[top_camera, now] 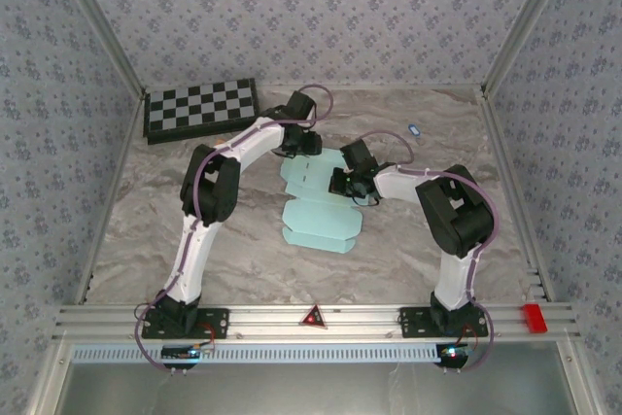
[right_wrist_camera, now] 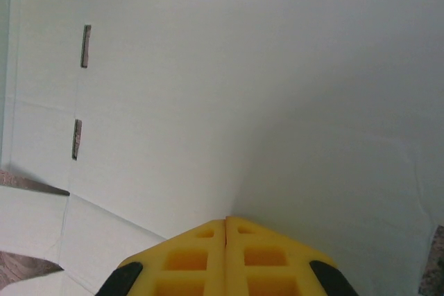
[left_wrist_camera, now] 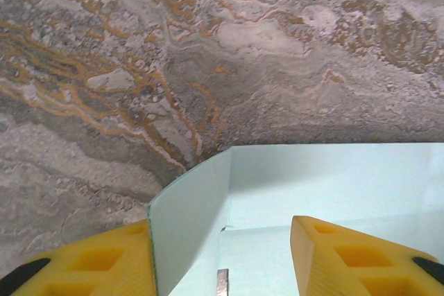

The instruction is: Fold the paper box

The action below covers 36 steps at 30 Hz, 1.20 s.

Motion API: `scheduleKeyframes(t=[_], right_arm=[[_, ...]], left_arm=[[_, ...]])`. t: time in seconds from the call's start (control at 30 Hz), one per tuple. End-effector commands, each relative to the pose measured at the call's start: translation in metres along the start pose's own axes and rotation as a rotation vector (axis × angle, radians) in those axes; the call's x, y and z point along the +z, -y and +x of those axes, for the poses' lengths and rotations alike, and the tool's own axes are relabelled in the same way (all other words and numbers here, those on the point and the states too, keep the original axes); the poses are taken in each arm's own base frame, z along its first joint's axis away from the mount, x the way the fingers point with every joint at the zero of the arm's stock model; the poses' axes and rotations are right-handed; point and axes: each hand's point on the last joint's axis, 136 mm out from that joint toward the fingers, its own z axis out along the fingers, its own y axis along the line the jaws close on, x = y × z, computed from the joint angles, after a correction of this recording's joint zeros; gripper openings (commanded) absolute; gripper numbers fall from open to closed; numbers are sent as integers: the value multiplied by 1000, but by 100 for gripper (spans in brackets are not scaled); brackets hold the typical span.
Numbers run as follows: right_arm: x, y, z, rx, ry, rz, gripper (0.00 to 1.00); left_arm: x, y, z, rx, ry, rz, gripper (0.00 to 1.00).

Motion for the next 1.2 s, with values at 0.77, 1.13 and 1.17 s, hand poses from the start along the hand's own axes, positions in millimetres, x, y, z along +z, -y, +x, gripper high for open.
scheduleKeyframes(t=[0.77, 1.13, 1.17], right_arm=[[18, 19, 36, 2, -136, 65, 4], [18, 21, 38, -2, -138, 74, 4], [18, 21, 38, -2, -138, 75, 4]], left_arm=[[0, 38, -8, 79, -34, 202, 31], [9, 43, -1, 61, -81, 248, 33], [8, 44, -2, 61, -80, 250, 33]])
